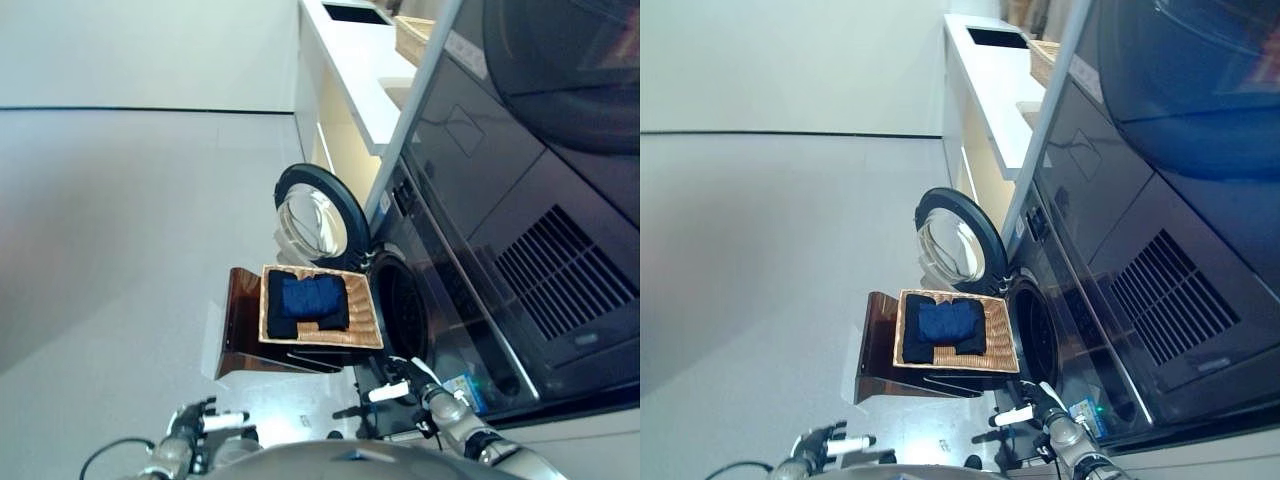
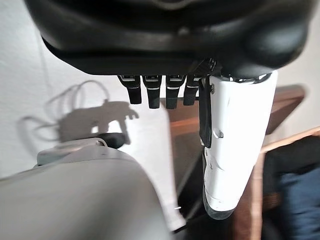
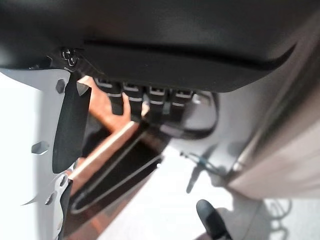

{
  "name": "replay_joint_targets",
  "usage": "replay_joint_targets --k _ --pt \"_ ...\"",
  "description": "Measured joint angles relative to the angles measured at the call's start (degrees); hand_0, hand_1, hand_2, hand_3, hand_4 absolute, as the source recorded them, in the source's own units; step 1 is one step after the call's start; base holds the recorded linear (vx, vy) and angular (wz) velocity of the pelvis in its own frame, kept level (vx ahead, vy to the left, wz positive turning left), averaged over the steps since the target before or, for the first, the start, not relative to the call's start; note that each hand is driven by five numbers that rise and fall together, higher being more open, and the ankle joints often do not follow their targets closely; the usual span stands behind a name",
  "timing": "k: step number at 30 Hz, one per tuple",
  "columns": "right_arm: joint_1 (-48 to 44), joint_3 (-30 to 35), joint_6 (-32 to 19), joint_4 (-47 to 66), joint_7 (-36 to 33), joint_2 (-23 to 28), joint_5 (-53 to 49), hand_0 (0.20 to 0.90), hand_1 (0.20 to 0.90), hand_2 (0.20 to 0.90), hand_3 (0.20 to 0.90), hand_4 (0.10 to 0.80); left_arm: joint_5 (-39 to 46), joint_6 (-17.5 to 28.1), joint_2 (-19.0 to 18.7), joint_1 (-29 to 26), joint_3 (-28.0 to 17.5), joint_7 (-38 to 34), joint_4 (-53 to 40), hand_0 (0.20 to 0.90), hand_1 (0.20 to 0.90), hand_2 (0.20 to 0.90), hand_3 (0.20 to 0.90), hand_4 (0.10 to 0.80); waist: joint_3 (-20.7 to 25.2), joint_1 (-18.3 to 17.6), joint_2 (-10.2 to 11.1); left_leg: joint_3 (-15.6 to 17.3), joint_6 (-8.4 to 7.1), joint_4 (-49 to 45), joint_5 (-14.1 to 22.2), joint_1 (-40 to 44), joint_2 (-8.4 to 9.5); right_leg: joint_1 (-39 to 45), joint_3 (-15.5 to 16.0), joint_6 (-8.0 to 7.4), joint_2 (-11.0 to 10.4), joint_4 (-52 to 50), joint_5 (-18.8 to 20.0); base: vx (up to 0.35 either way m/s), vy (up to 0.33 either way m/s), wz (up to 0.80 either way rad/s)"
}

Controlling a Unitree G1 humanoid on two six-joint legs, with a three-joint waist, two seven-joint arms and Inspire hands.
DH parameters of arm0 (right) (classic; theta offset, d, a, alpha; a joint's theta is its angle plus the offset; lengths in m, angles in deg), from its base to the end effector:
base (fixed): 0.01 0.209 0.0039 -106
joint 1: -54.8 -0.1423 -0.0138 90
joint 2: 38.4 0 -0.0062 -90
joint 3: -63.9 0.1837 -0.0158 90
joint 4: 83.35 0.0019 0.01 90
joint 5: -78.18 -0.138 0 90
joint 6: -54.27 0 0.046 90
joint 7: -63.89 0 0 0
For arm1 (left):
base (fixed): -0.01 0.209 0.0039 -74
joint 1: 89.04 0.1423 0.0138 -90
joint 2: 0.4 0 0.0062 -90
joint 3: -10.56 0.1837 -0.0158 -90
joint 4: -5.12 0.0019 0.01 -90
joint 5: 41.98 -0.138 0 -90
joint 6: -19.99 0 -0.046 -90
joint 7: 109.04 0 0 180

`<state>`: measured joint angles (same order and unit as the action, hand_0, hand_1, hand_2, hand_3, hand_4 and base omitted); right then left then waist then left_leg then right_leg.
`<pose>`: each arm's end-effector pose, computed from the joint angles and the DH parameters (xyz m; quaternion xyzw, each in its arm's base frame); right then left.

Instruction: Pick up the clothes and place them into the washing machine

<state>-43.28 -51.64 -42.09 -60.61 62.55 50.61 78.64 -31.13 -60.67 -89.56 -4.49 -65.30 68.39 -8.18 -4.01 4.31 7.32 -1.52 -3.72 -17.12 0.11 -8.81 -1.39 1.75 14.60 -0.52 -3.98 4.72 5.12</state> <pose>0.1300 -0.2019 -0.1015 -0.2473 0.4506 0.1173 0.8497 0.0940 0.2296 -0.1097 0.1260 0.5142 0.0489 0.8470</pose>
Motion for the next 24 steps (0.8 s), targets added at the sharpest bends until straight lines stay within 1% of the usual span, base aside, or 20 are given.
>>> replay_joint_targets --k 1,2,4,5,7,8,9,10,12,13,14,15,16,17,18,19,20,22,23,24 --pt "-0.4 -0.72 -0.01 0.14 0.04 0.0 0.01 0.9 0.9 0.9 0.9 0.8 0.12 0.01 0.35 -0.04 -0.02 0.04 -0.1 0.9 0.9 0.9 0.9 0.8 -0.18 0.78 -0.58 -0.75 -0.61 -0.3 0.56 -0.52 -0.85 0.39 -0.24 0.55 0.3 0.17 -0.2 0.198 0.084 -0.16" --pt "-0.51 -1.08 -0.01 0.22 -0.04 0.06 0.02 0.9 0.9 0.9 0.9 0.8 0.12 -0.02 0.5 -0.01 -0.04 0.07 -0.1 0.9 0.9 0.9 0.9 0.8 -0.41 0.8 -0.6 -0.72 -0.67 0.41 0.61 -0.44 -1.04 0.43 -0.27 0.63 0.49 0.2 -0.26 0.217 0.128 -0.2" --pt "-0.91 -1.49 -0.02 0.3 -0.04 0.16 -0.08 0.9 0.9 0.9 0.9 0.8 0.18 -0.09 0.89 0.08 0.09 -0.08 -0.08 0.9 0.9 0.9 0.9 0.8 -0.4 1.22 -1.26 -0.73 -1.16 7.91 0.35 1.31 -2.12 -0.24 -1.55 0.78 0.8 0.34 -0.49 0.172 0.14 -0.27" --pt "-1.45 -1.98 0.0 0.32 -0.02 0.33 -0.08 0.9 0.9 0.9 0.9 0.8 0.18 -0.14 0.92 0.09 0.14 -0.15 -0.05 0.9 0.9 0.9 0.9 0.8 -0.58 1.23 -1.39 -1.25 -1.85 10.83 -0.09 1.48 -2.63 -0.67 -1.91 0.73 0.88 0.31 -0.52 0.18 0.206 -0.27" --pt "-1.48 -1.78 -0.01 0.62 -0.11 0.8 -0.84 0.9 0.9 0.9 0.9 0.8 0.37 -0.16 1.1 0.14 0.45 -0.49 -0.06 0.9 0.9 0.9 0.9 0.8 -0.3 1.24 -2.09 -1.18 -2.04 15.9 -0.15 3.31 -3.31 -1.72 -2.98 0.36 1.18 0.3 -0.52 0.212 0.269 -0.25" --pt "-1.36 -1.25 0.06 0.82 -0.13 0.97 -1.14 0.9 0.9 0.9 0.9 0.8 0.56 -0.19 1.19 0.27 0.55 -0.63 -0.08 0.9 0.9 0.9 0.9 0.8 -0.12 1.16 -2.28 -1.12 -0.65 17.37 -1.75 3.76 -3.7 -2.32 -3.8 -0.45 1.2 0.3 -0.16 0.184 0.244 -0.41" --pt "-1.15 -0.87 0.04 1.23 -0.11 0.89 -1.61 0.9 0.9 0.9 0.9 0.8 0.89 -0.23 0.77 0.35 0.57 -0.68 -0.12 0.9 0.9 0.9 0.9 0.8 -0.22 1.29 -1.64 0.13 1.32 18.3 -3.44 4.4 -2.76 -2.89 -4.81 -0.88 0.27 0.27 -0.44 0.175 0.244 -0.47" --pt "-1.04 -0.55 0.05 1.14 -0.1 0.73 -1.99 0.9 0.9 0.9 0.9 0.8 0.89 -0.23 0.65 0.64 0.58 -0.78 -0.13 0.9 0.9 0.9 0.9 0.8 -0.06 1.3 -1.43 0.42 1.92 18.73 -3.82 4.89 -2.19 -3.15 -5.36 -1.11 -0.34 0.29 -0.56 0.174 0.277 -0.56" --pt "-0.55 1.28 0.05 1.06 -0.08 0.17 -3.11 0.9 0.9 0.9 0.9 0.8 0.89 -0.08 0.63 1.94 0.5 -1.21 -0.33 0.9 0.9 0.9 0.9 0.8 1.14 1.29 -1.74 2.37 4.19 20.2 -4.05 5.59 -0.78 -3.18 -5.89 -2.94 -2.3 0.04 -1.68 0.15 0.251 -0.53" --pt "-0.44 1.4 0.04 0.72 -0.06 0.01 -3.71 0.9 0.9 0.9 0.9 0.8 0.88 -0.07 0.58 2.06 0.41 -1.31 -0.46 0.9 0.9 0.9 0.9 0.8 1.35 1.29 -2.01 3.67 5.45 20.76 -4.6 6.26 -0.37 -3.19 -5.77 -2.9 -3.24 -0.88 -1.81 0.103 0.193 -0.34" --pt "0.12 1.36 0.09 0.7 0.04 -0.2 -3.83 0.9 0.9 0.9 0.9 0.8 0.87 0.03 -0.05 2.27 0.37 -1.36 -0.87 0.9 0.9 0.9 0.9 0.8 1.81 1.27 -2.04 3.63 6.01 21.48 -4.6 6.79 0.23 -2.94 -5.88 -2.89 -4.16 -2.56 -1.88 0.117 0.245 -0.19" --pt "0.39 1.4 0.13 0.46 0.07 -0.79 -3.86 0.9 0.9 0.9 0.9 0.8 0.88 0.16 -1.19 2.3 0.23 -1.1 -0.87 0.9 0.9 0.9 0.9 0.8 2.56 1.36 -0.53 3.78 6.65 21.7 -4.8 7.06 1.85 -2.66 -6.21 -3.51 -6.01 -4.47 -1.9 0.091 0.241 -0.2" --pt "0.08 1.54 0.1 0.28 -0.05 -1.06 -3.86 0.9 0.9 0.9 0.9 0.8 0.89 0.04 -1.69 2.4 -0.19 -1.37 -0.72 0.9 0.9 0.9 0.9 0.8 2.79 1.54 0.19 4.22 7.43 21.78 -5.04 7.52 2.55 -3.17 -6.37 -7.78 -6.82 -5.72 -0.91 0.065 0.186 -0.26" --pt "-0.18 1.52 0.1 0.26 -0.1 -1.07 -3.85 0.9 0.9 0.9 0.9 0.8 0.89 0.02 -1.78 2.58 -0.36 -1.53 -0.72 0.9 0.9 0.9 0.9 0.8 2.72 1.63 -0.26 4.43 7.55 21.91 -4.93 7.6 2.58 -3.59 -6.69 -7.53 -6.6 -6.71 -0.54 0.028 0.131 -0.43" --pt "-1.32 1.4 0.07 0.22 -0.19 -0.92 -3.72 0.9 0.9 0.9 0.9 0.8 0.86 0.0 -1.86 2.83 -0.5 -1.56 -0.73 0.9 0.9 0.9 0.9 0.8 2.34 2.26 -1.56 4.81 7.96 21.6 -4.67 8.11 2.85 -5.8 -5.86 -7.57 -6.45 -10.02 -0.09 0.041 0.106 -0.43" --pt "-1.86 1.32 0.09 0.17 -0.2 -0.82 -3.64 0.9 0.9 0.9 0.9 0.8 0.86 0.0 -1.75 2.86 -0.54 -1.53 -0.75 0.9 0.9 0.9 0.9 0.8 1.94 2.81 -1.99 4.88 8.3 21.58 -4.45 8.32 2.22 -6.7 -5.69 -7.61 -6.6 -11.27 -0.05 0.075 0.13 -0.67" --pt "-2.65 1.0 0.09 0.21 -0.19 -0.83 -3.02 0.9 0.9 0.9 0.9 0.8 0.86 -0.09 -1.73 3.24 -0.9 -1.5 -0.66 0.9 0.9 0.9 0.9 0.8 1.47 3.07 -2.65 5.8 8.71 21.35 -4.07 8.74 2.33 -8.07 -4.74 -7.05 -6.44 -13.19 0.85 0.094 0.085 -0.56" --pt "-4.28 -0.97 0.22 0.24 -0.21 -0.74 -1.53 0.9 0.9 0.9 0.9 0.8 0.86 -0.17 -1.74 3.73 -1.81 -1.31 -0.15 0.9 0.9 0.9 0.9 0.8 0.54 2.71 -3.62 5.6 9.19 22.04 -3.71 9.77 2.3 -10.23 -4.28 -7.39 -6.85 -17.79 0.98 0.123 0.013 -0.3" --pt "-4.48 -2.0 0.13 0.58 -0.19 -0.73 -0.51 0.9 0.9 0.9 0.9 0.8 0.85 -0.18 -2.05 3.93 -1.8 -1.16 -0.12 0.9 0.9 0.9 0.9 0.8 0.54 2.26 -3.67 5.12 9.28 22.04 -3.63 9.89 2.19 -10.96 -4.5 -7.99 -6.84 -18.31 -0.19 0.174 -0.1 0.07" --pt "-4.46 -2.24 0.21 1.27 -0.06 -0.76 0.58 0.9 0.9 0.9 0.9 0.8 0.85 -0.14 -2.62 3.86 -1.78 -1.14 -0.32 0.9 0.9 0.9 0.9 0.8 0.43 2.16 -2.99 4.8 9.31 22.02 -3.59 9.76 2.37 -11.21 -4.06 -7.98 -6.9 -16.99 -1.61 0.128 -0.096 0.15"
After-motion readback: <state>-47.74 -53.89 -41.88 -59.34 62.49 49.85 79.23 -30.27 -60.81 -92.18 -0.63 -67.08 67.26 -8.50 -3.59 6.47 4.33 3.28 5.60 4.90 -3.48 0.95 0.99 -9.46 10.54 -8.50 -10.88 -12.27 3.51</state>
